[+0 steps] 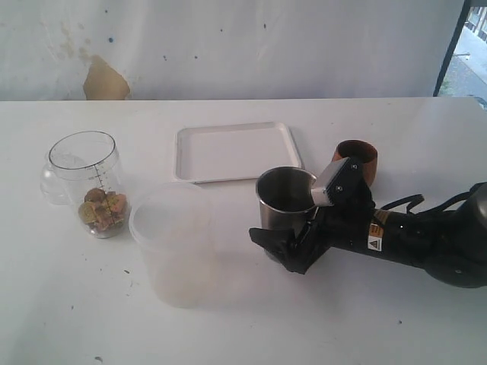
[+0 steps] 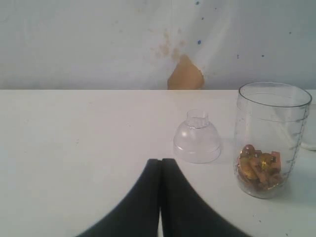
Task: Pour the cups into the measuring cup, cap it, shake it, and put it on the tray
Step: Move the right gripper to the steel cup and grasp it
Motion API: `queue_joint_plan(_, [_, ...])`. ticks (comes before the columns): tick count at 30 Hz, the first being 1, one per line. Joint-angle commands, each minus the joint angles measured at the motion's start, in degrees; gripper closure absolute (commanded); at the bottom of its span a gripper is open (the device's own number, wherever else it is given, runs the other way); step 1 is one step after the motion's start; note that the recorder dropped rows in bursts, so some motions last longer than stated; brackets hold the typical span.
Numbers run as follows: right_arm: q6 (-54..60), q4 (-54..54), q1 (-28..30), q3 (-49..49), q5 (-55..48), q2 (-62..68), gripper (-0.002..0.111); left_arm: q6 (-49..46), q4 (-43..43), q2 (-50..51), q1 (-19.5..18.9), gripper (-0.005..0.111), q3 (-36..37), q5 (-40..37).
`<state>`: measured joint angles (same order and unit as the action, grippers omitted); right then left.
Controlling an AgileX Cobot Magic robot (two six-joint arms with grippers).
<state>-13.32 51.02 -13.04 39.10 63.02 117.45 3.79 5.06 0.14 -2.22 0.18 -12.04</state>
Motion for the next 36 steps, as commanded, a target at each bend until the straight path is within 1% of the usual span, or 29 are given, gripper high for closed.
queue_joint_plan(1, [0.8,-0.4,-0.1,0.2,-0.1,0.1,0.004,0.2,-0.1,-0.1,0.0,0.107,-0.2,0.5])
queue_joint_plan(4, [2.3,-0.4,-0.1,0.2,-0.1,0.1,0.011,0.2,-0.1,-0.1,0.0,0.107,-0.2,0.5])
queue_joint_plan(7, [2.9,-0.4,-0.1,0.2,-0.1,0.1,0.027,0.2,-0.1,-0.1,0.0,0.107,-0.2,0.5])
queue_joint_plan(10, [2.9,-0.2,-0.1,0.2,-0.1,0.1,0.054,0.2,-0.1,-0.1,0.0,0.107,-0.2,0.5])
queue_joint_plan(13, [2.9,-0.1,-0.1,0.2,-0.4,0.1,0.078,0.2,-0.1,-0.1,0.0,0.107,-0.2,0.5])
queue_joint_plan(14, [2.9,-0.1,-0.1,0.2,-0.4,0.1,0.084,0.2,-0.1,-0.1,0.0,0.107,-0.2,0.5])
queue_joint_plan(16, [2.9,-0.1,-0.1,0.2,-1.0,0.1,0.093,0.2,-0.1,-0.1,0.0,0.107,-0.2,0.5])
queue_joint_plan(22, [2.6,0.1,-0.1,0.2,-3.4,0.1,0.108,0.2,-0.1,-0.1,0.0,0.107,-0.2,0.5])
queue_joint_plan(30, [3.2,-0.3,-0.1,0.3,-0.4,-0.4,0.108,0.2,-0.1,-0.1,0.0,0.107,-0.2,0.5])
queue_joint_plan(36, [3.0,-0.1,-0.1,0.3,-0.4,-1.5,0.108,0.2,-0.1,-0.1,0.0,0.107,-0.2,0.5])
